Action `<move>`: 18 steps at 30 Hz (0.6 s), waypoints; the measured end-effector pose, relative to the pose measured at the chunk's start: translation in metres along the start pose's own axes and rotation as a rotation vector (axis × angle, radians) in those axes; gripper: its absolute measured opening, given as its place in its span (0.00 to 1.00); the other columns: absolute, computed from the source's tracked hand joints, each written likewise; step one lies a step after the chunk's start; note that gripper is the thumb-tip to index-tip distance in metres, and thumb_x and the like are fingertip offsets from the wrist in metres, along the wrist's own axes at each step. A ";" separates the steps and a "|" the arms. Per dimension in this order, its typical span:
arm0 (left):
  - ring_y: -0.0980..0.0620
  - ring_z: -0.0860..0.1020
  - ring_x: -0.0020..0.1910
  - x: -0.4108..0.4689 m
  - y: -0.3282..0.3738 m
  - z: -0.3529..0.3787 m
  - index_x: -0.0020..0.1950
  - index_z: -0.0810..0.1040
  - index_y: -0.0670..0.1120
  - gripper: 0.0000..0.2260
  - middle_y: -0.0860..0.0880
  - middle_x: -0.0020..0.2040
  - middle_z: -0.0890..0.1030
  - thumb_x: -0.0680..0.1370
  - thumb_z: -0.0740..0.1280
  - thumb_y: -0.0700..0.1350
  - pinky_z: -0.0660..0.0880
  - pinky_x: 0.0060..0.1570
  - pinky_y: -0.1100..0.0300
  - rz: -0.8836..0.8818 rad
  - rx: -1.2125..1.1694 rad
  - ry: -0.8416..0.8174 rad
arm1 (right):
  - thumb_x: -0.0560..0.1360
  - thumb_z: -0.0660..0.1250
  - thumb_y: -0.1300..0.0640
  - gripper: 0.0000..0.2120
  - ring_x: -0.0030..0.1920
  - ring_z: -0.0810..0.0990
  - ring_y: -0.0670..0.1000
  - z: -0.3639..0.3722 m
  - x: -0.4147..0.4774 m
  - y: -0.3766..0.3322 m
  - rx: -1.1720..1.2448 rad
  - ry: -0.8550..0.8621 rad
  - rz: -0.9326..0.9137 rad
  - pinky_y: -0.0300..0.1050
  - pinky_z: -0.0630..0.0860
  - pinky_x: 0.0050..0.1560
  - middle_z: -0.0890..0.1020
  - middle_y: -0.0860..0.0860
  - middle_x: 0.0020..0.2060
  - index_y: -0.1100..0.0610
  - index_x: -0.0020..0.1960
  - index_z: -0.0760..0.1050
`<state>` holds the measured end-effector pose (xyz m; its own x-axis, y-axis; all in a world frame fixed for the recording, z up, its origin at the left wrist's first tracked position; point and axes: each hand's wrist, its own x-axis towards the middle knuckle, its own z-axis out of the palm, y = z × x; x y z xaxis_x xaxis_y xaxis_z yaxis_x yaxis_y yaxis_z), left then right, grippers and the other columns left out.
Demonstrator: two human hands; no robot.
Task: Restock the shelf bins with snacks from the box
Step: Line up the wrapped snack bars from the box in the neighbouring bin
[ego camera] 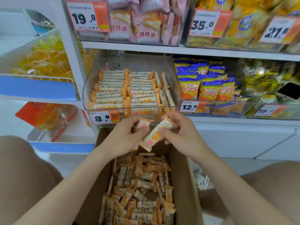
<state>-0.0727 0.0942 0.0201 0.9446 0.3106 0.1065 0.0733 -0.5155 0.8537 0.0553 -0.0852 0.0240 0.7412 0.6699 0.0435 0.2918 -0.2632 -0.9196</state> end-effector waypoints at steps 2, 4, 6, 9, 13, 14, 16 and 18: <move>0.55 0.76 0.42 0.009 0.008 -0.009 0.61 0.75 0.58 0.05 0.53 0.43 0.76 0.85 0.64 0.53 0.70 0.43 0.57 0.054 0.196 0.059 | 0.72 0.75 0.62 0.11 0.34 0.83 0.49 -0.014 0.005 -0.018 0.027 0.233 -0.029 0.51 0.82 0.36 0.83 0.48 0.39 0.51 0.50 0.77; 0.56 0.73 0.47 0.020 0.016 -0.016 0.65 0.72 0.55 0.08 0.53 0.50 0.72 0.86 0.62 0.50 0.70 0.47 0.62 0.096 0.324 0.096 | 0.70 0.76 0.62 0.11 0.30 0.74 0.42 -0.029 0.012 -0.033 -0.001 0.434 -0.110 0.37 0.70 0.31 0.78 0.47 0.34 0.55 0.47 0.75; 0.57 0.73 0.48 0.030 0.023 -0.023 0.70 0.73 0.50 0.12 0.56 0.54 0.69 0.86 0.61 0.47 0.69 0.49 0.69 0.140 0.389 0.114 | 0.70 0.75 0.61 0.11 0.30 0.72 0.43 -0.040 0.022 -0.043 -0.111 0.528 -0.194 0.34 0.66 0.30 0.77 0.48 0.36 0.55 0.47 0.74; 0.54 0.76 0.47 0.049 0.023 -0.030 0.70 0.75 0.45 0.13 0.54 0.57 0.69 0.85 0.61 0.43 0.73 0.51 0.59 0.252 0.520 0.109 | 0.73 0.75 0.57 0.09 0.28 0.73 0.43 -0.045 0.044 -0.047 -0.407 0.525 -0.296 0.38 0.65 0.33 0.76 0.41 0.34 0.52 0.50 0.76; 0.46 0.75 0.59 0.074 0.014 -0.035 0.71 0.75 0.45 0.15 0.48 0.61 0.74 0.85 0.61 0.44 0.74 0.60 0.47 0.253 0.694 0.073 | 0.76 0.73 0.54 0.06 0.30 0.72 0.39 -0.032 0.075 -0.041 -0.610 0.427 -0.316 0.39 0.65 0.43 0.82 0.44 0.38 0.52 0.52 0.80; 0.44 0.76 0.60 0.078 0.012 -0.034 0.72 0.74 0.45 0.16 0.47 0.61 0.75 0.85 0.61 0.45 0.74 0.60 0.45 0.231 0.696 0.068 | 0.77 0.73 0.53 0.06 0.33 0.76 0.41 -0.027 0.082 -0.040 -0.646 0.396 -0.307 0.39 0.66 0.42 0.84 0.46 0.41 0.51 0.53 0.81; 0.44 0.77 0.60 0.082 0.009 -0.030 0.71 0.75 0.44 0.16 0.46 0.61 0.77 0.85 0.61 0.45 0.75 0.60 0.44 0.208 0.676 0.064 | 0.77 0.73 0.52 0.07 0.43 0.82 0.51 -0.015 0.094 -0.037 -0.707 0.343 -0.311 0.43 0.72 0.42 0.86 0.50 0.44 0.51 0.54 0.82; 0.44 0.76 0.61 0.085 0.008 -0.026 0.70 0.76 0.46 0.16 0.47 0.61 0.78 0.84 0.60 0.48 0.76 0.60 0.42 0.211 0.733 0.057 | 0.78 0.73 0.54 0.08 0.44 0.83 0.57 -0.005 0.101 -0.038 -0.773 0.308 -0.332 0.47 0.78 0.42 0.85 0.52 0.44 0.52 0.56 0.81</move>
<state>-0.0003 0.1376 0.0492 0.9456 0.1771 0.2728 0.1053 -0.9603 0.2583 0.1223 -0.0108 0.0654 0.6426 0.6084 0.4658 0.7637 -0.5571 -0.3261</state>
